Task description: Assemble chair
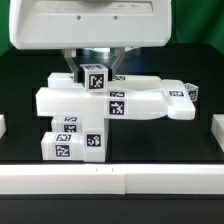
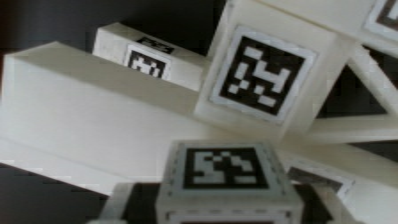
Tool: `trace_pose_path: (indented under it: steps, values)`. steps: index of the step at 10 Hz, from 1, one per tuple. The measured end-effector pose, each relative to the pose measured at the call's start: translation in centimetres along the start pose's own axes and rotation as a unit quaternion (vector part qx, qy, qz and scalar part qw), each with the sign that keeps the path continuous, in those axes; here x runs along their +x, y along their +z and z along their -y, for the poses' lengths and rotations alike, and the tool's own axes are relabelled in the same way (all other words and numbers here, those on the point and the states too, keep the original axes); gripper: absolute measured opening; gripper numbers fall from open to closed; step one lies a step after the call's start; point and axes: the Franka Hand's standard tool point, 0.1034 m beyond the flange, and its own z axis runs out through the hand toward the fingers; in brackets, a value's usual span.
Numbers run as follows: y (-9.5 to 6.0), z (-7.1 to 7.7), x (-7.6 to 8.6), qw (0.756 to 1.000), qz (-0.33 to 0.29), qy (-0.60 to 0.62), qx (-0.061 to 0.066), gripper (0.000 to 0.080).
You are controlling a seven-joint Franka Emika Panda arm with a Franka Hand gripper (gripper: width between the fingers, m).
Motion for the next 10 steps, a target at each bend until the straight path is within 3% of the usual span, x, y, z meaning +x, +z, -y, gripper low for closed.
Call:
trace_pose_path:
  steps: [6, 10]
  values:
    - [0.00, 0.00, 0.00, 1.000, 0.000, 0.014, 0.000, 0.0284]
    - [0.00, 0.07, 0.03, 0.987, -0.001, 0.160, 0.002, 0.0284]
